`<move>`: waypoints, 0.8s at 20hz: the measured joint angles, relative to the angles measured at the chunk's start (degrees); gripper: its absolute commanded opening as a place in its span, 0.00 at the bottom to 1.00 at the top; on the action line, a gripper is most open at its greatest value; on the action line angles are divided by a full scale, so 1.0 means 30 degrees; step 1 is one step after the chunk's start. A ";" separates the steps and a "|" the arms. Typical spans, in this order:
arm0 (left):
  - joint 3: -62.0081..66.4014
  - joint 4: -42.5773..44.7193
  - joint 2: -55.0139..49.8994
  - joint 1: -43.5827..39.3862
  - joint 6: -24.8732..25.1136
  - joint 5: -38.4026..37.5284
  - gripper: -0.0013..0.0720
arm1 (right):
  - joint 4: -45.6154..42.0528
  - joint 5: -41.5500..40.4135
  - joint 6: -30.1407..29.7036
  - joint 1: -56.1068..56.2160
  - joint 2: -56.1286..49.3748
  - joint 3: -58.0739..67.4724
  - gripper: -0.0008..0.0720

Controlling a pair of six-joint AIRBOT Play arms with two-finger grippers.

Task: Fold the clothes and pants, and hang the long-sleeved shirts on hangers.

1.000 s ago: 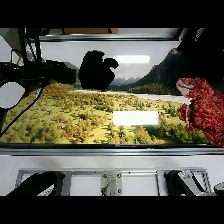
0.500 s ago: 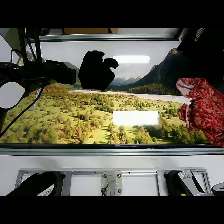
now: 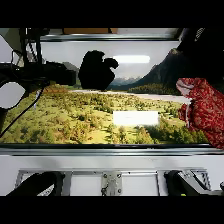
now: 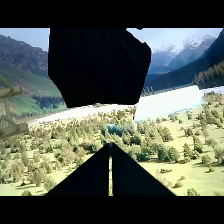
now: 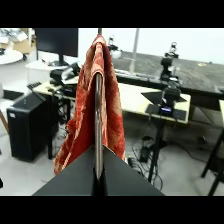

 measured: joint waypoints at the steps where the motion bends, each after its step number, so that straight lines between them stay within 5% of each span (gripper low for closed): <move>1: 0.0000 0.0000 0.0007 0.0000 0.0000 -0.0029 0.03 | -0.0066 0.0182 0.0000 -0.0219 -0.0189 -0.0007 0.01; 7: 0.0000 0.0000 0.0007 0.0000 -0.0248 -0.0036 0.03 | -0.0058 0.0386 -0.0007 -0.1049 -0.0984 -0.0015 0.04; 8: 0.0000 0.0000 0.0007 0.0000 -0.0248 -0.0036 0.03 | -0.0051 0.0510 -0.0007 -0.1093 -0.1049 -0.0015 0.24; 9: 0.0000 0.0000 0.0007 0.0000 -0.0313 -0.0036 0.03 | -0.0138 0.0656 0.0000 -0.1122 -0.1115 -0.0022 0.59; 10: 0.0000 0.0000 0.0007 0.0000 -0.0313 -0.0036 0.03 | -0.0117 0.0656 0.0000 -0.1151 -0.1166 -0.0029 0.80; 16: 0.0000 0.0007 0.0007 0.0000 -0.0321 -0.0036 0.03 | 0.1639 -0.0357 0.0000 -0.1180 -0.0262 -0.0029 0.79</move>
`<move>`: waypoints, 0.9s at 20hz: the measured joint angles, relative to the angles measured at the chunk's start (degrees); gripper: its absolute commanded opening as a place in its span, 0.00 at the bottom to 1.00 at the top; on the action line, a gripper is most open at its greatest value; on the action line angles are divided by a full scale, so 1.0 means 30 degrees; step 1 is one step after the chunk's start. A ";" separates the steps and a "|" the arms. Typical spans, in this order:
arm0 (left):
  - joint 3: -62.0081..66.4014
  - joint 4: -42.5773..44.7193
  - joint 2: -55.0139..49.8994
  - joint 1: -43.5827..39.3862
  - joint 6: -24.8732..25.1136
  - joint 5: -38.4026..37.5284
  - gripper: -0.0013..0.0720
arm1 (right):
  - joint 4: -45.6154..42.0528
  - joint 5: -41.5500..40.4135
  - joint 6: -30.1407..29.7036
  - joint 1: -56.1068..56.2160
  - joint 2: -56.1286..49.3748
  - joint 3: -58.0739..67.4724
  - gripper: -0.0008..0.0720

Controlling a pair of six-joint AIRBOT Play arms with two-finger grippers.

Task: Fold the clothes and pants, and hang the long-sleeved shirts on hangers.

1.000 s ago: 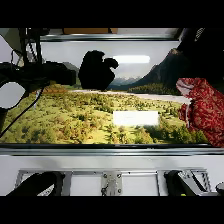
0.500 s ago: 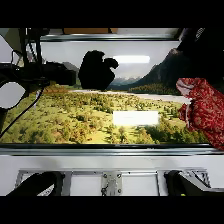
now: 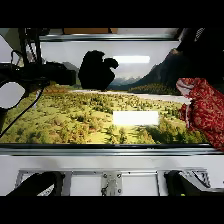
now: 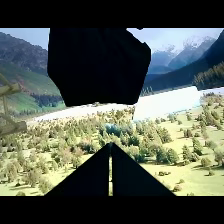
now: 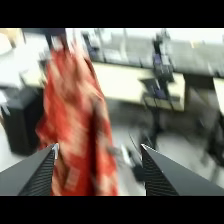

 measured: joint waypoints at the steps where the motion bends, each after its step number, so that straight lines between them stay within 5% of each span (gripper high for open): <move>1: 0.0000 -0.0007 0.0000 0.0000 -0.0007 0.0000 0.03 | 0.0845 -0.0605 0.0000 0.0000 0.0342 0.0000 0.78; 3: 0.0000 -0.0007 -0.0015 0.0000 -0.0036 0.0007 0.03 | 0.3359 -0.1698 -0.0146 0.0015 0.0984 0.0007 0.66; 6: 0.0000 -0.0262 -0.0299 0.0066 -0.0036 0.0036 0.03 | 0.9435 -0.1668 -0.2390 0.0525 0.1399 0.0015 0.65; 10: -0.0015 -0.2317 -0.1049 0.0954 0.0015 0.0313 0.03 | 1.5460 0.2521 -0.6812 0.3388 0.0750 0.0000 0.65; 13: -0.0699 -0.4328 -0.1020 0.1960 0.0321 0.0976 0.03 | 1.7267 0.6849 -0.8517 0.7133 -0.0423 -0.0044 0.63; 15: -0.1974 -0.5493 -0.0430 0.2557 0.0401 0.1537 0.03 | 1.7690 0.9398 -0.9100 1.0331 -0.1282 -0.0211 0.50; 18: -0.4350 -0.6951 0.0692 0.3162 0.0525 0.2273 0.03 | 1.6283 1.2087 -0.9435 1.5701 -0.2091 -0.1020 0.50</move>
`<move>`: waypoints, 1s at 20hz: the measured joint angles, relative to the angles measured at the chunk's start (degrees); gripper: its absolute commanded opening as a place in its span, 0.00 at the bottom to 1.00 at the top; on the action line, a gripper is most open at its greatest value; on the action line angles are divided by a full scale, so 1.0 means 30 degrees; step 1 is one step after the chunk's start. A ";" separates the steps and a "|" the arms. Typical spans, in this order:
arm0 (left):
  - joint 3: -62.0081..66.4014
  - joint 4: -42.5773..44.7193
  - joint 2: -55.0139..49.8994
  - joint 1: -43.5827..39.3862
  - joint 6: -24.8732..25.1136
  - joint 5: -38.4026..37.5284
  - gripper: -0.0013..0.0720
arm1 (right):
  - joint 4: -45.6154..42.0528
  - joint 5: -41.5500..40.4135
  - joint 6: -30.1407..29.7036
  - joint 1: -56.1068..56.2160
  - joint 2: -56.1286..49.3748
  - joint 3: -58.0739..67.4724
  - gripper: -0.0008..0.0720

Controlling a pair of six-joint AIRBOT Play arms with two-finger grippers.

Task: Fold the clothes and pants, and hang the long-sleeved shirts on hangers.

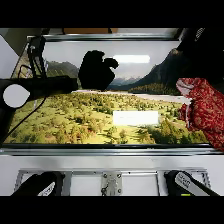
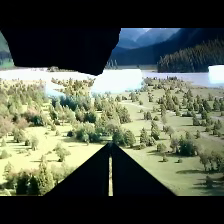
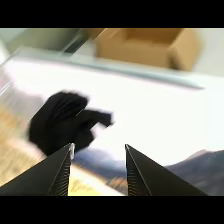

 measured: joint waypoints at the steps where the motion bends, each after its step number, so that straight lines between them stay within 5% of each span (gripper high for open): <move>1: -0.0670 -0.0357 0.0328 0.0095 0.0051 0.0160 0.03 | -0.1056 0.0568 -0.0036 0.2011 -0.0153 -0.0495 0.50; 8: -0.3191 -0.1778 0.1647 0.0328 0.0299 0.0765 0.03 | -0.6492 0.1166 0.1392 1.3369 -0.0510 -0.6069 0.49; 15: -0.3468 -0.1974 0.1807 0.0342 0.0350 0.0794 0.03 | -0.7300 0.0058 0.2302 1.6837 -0.0532 -0.8568 0.49; 16: -0.3475 -0.2004 0.1814 0.0342 0.0357 0.0794 0.03 | -0.7257 0.0044 0.2310 1.6946 -0.0532 -0.8641 0.35; 17: -0.3475 -0.2004 0.1814 0.0342 0.0357 0.0794 0.03 | -0.7257 0.0007 0.2361 1.7027 -0.0532 -0.8706 0.02; 20: -0.3483 -0.2004 0.1814 0.0342 0.0357 0.0794 0.03 | -0.7242 -0.0051 0.2390 1.7165 -0.0532 -0.8794 0.02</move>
